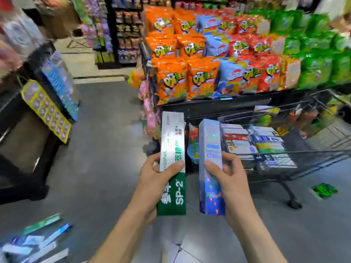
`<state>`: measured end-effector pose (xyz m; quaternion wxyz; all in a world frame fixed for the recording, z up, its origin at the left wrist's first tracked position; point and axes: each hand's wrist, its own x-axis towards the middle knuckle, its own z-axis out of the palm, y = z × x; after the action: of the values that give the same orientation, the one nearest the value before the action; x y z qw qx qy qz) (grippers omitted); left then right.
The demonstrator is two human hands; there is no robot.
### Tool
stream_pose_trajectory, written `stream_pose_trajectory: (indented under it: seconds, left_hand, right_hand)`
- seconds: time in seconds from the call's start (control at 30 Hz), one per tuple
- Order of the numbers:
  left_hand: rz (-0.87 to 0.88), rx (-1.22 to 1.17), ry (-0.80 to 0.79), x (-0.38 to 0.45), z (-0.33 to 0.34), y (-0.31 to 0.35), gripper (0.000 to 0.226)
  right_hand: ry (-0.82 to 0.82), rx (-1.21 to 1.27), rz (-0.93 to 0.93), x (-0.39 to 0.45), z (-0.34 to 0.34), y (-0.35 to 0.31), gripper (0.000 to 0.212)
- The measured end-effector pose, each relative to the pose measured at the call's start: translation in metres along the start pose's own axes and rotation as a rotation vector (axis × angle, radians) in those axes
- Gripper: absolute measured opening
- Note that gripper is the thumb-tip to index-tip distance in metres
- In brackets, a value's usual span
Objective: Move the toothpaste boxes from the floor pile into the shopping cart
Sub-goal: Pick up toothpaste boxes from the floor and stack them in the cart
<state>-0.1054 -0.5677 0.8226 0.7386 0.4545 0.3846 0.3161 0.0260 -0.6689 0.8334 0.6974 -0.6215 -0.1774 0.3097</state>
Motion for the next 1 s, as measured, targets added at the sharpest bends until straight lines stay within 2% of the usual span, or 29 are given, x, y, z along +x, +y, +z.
stream_pose_trajectory:
  seconds: [0.2,0.37,0.47,0.5,0.6,0.77,0.9,1.0]
  left_hand:
    - [-0.082,0.081,-0.209,0.047,0.157,-0.041,0.078]
    - [-0.156,0.151,-0.316,0.092,0.259,-0.071,0.084]
    - [-0.202,0.201,-0.386,0.128,0.307,-0.088,0.077]
    - [-0.209,0.224,-0.405,0.142,0.322,-0.094,0.076]
    - [-0.176,0.304,-0.435,0.188,0.366,-0.112,0.092]
    - [-0.189,0.406,-0.51,0.267,0.443,-0.138,0.094]
    - [-0.145,0.503,-0.558,0.322,0.499,-0.154,0.07]
    - [-0.103,0.608,-0.587,0.355,0.532,-0.165,0.067]
  right_hand:
    - [0.198,-0.004,-0.033,0.056,-0.15,-0.03,0.037]
    - [0.343,0.005,-0.029,0.098,-0.238,-0.041,0.049]
    - [0.425,0.001,0.007,0.135,-0.281,-0.043,0.057]
    - [0.443,0.002,0.016,0.149,-0.294,-0.043,0.056]
    - [0.488,-0.014,0.02,0.199,-0.333,-0.048,0.054]
    - [0.525,-0.069,0.041,0.281,-0.391,-0.064,0.052]
    - [0.554,-0.094,0.082,0.345,-0.434,-0.069,0.037]
    - [0.535,-0.128,0.13,0.389,-0.463,-0.073,0.025]
